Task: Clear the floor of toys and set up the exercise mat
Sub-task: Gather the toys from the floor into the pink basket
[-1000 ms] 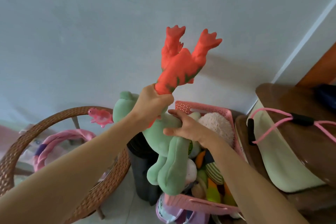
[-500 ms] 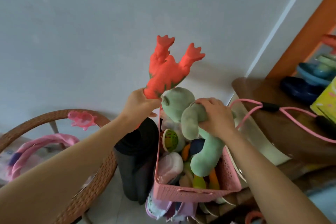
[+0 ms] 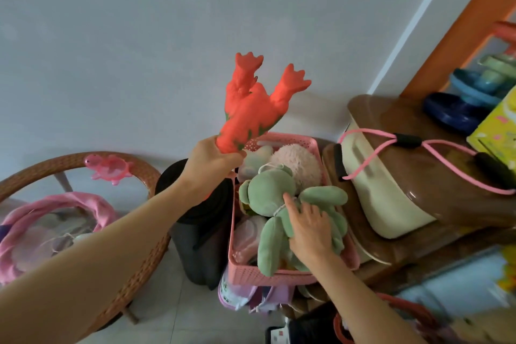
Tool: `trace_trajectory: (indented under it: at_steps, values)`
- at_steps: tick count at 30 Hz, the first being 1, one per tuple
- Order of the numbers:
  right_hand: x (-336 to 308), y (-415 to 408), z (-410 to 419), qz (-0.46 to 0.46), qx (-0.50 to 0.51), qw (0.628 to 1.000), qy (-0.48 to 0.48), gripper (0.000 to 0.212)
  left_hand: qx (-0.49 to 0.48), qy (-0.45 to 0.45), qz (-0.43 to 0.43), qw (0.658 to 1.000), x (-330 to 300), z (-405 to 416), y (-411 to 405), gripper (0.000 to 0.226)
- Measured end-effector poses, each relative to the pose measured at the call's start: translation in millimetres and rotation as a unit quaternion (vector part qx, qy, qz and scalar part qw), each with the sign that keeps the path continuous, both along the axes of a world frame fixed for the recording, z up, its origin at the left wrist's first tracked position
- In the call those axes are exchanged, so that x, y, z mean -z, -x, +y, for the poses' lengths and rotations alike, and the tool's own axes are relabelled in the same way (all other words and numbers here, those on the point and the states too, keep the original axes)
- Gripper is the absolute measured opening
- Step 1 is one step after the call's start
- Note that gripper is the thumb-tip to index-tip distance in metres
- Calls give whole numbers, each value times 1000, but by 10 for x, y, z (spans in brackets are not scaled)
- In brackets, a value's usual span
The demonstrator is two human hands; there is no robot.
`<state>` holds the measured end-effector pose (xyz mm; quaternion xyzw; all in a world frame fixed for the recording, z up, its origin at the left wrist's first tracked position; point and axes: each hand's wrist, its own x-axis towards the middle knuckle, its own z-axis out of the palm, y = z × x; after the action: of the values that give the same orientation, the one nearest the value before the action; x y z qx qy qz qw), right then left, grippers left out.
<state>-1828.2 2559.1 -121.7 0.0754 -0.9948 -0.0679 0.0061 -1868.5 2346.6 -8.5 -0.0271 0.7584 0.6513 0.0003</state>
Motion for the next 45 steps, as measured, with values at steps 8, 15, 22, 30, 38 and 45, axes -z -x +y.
trace_trajectory:
  at_steps: [8, 15, 22, 30, 38, 45]
  values:
    - [-76, 185, 434, -167, -115, 979, -6, 67, 13, 17, -34, 999, 40, 9, -4, 38]
    - [73, 473, 379, -304, -114, 942, -86, 38, -2, 31, -47, 998, 35, 65, 40, 48]
    - [405, 464, 154, -255, -89, 934, -234, 46, -8, 62, -60, 996, 118, 38, -2, 48]
    - [155, 416, 303, -301, -52, 950, -69, 68, -15, 59, -61, 996, 237, 66, -101, 39]
    - [-66, 371, 173, -81, -165, 983, -1, 98, 11, 37, -67, 997, 283, 172, -98, 39]
    - [371, 251, 150, -182, -110, 967, -142, 89, 6, 46, -59, 997, 253, 202, -121, 42]
